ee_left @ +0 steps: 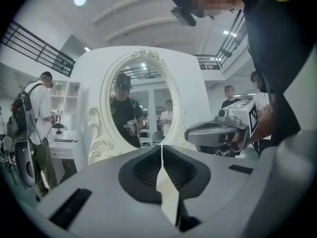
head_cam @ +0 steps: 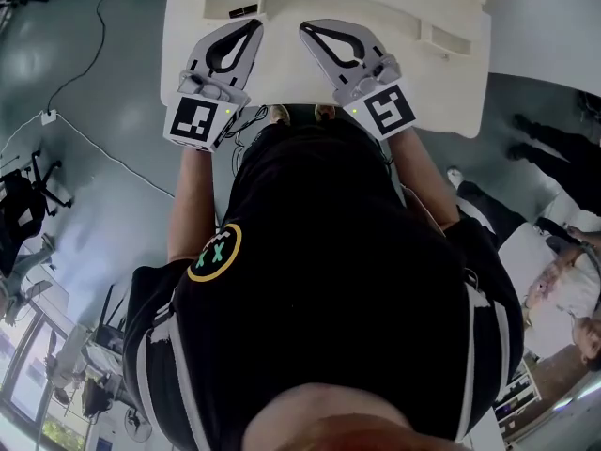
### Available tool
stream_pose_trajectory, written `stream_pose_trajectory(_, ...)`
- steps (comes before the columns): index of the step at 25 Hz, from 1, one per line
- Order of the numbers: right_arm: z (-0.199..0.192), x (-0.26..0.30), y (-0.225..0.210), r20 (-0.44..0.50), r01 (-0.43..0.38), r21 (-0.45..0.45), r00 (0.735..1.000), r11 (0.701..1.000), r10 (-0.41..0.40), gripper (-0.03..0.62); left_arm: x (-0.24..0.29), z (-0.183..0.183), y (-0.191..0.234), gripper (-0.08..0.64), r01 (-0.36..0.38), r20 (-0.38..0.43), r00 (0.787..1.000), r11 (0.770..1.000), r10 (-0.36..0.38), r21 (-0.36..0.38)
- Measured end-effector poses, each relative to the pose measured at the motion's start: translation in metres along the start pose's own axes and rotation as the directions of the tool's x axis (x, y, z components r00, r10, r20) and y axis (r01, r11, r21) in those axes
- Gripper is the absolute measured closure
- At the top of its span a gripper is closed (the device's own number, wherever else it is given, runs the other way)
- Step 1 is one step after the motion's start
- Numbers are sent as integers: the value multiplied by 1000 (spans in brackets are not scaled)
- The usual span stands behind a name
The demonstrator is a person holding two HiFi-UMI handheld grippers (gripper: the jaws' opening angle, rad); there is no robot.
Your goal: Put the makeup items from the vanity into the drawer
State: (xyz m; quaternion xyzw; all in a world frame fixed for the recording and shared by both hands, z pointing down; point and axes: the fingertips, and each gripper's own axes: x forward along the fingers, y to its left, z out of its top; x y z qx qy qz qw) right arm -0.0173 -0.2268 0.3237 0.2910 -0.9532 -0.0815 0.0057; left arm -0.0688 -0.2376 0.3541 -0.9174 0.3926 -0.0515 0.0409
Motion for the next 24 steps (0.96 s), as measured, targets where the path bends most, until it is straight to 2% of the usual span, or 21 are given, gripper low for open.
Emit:
stream_pose_trajectory(4, 0, 1, -4, -3, 2, 6, 1000, 1000, -2, 572, 1, 6, 0, 532, -14, 4, 1000, 1000, 14, -20)
stream_pose_trajectory(19, -2, 3, -3, 8, -15, 1, 1000, 1000, 15, 572, -4, -2, 3, 532, -39, -30, 999, 999, 39, 3)
stream_pose_trajectory(24, -3, 5, -1, -3, -17, 3, 1000, 1000, 17, 572, -6, -3, 3, 532, -22, 5, 1000, 1000, 22, -1)
